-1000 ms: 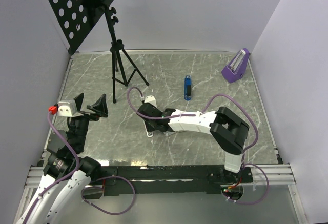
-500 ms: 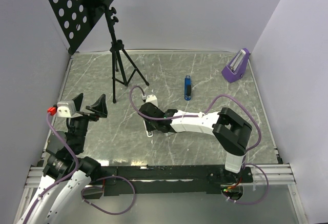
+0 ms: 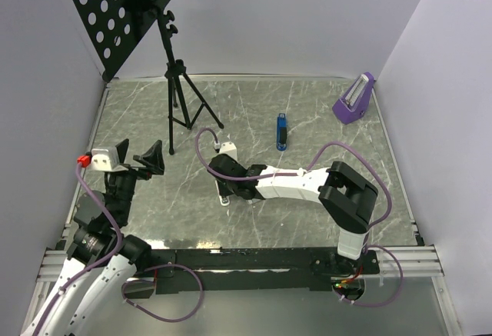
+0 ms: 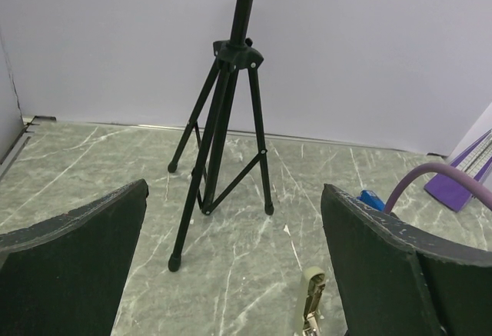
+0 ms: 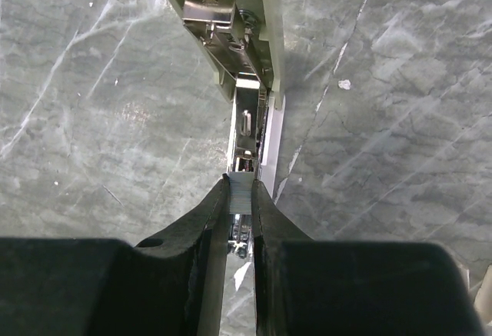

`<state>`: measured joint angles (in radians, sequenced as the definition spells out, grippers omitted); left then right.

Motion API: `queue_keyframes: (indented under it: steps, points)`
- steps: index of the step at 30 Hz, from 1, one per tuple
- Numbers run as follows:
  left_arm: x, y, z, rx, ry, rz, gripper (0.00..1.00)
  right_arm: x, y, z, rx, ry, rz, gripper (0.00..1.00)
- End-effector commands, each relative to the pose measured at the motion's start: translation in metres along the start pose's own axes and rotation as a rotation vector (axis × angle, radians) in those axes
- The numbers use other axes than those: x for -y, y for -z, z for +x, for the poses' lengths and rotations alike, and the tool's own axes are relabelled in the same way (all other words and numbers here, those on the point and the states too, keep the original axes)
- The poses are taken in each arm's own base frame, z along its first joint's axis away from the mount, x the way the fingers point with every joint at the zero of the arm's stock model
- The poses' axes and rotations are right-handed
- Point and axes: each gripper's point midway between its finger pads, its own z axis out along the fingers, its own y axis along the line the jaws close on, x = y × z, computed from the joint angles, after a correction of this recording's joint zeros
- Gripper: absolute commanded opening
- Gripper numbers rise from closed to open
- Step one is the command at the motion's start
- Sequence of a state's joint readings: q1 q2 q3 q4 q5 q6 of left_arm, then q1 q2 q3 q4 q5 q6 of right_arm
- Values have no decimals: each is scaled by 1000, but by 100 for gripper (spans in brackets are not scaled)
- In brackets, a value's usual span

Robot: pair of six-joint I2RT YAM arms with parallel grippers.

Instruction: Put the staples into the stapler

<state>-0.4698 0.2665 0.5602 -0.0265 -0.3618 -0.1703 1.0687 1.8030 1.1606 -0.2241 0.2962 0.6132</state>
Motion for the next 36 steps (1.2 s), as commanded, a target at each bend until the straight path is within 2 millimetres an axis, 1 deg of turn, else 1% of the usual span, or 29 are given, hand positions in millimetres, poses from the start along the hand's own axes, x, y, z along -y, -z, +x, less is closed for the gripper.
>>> queue_keyframes:
  steps: [1, 3, 10, 17, 23, 36]
  points:
    - [5, -3, -8, 21, 17, 18, 99, -1, 4, -14, 40, -32, 5, 9]
    - [5, -3, -7, 19, 18, 18, 100, -1, 2, -12, 35, -32, 3, 9]
    - [5, -3, -7, 19, 17, 18, 100, -4, 4, -18, 56, -40, -17, 9]
    - [6, -3, -7, 20, 18, 21, 99, -3, 1, -13, 34, -35, -16, 8]
    - [6, -3, -6, 18, 17, 24, 99, -6, 0, -12, 30, -32, -44, 7]
    - [7, -3, -6, 18, 19, 29, 99, -6, -5, -8, 4, -20, -38, 7]
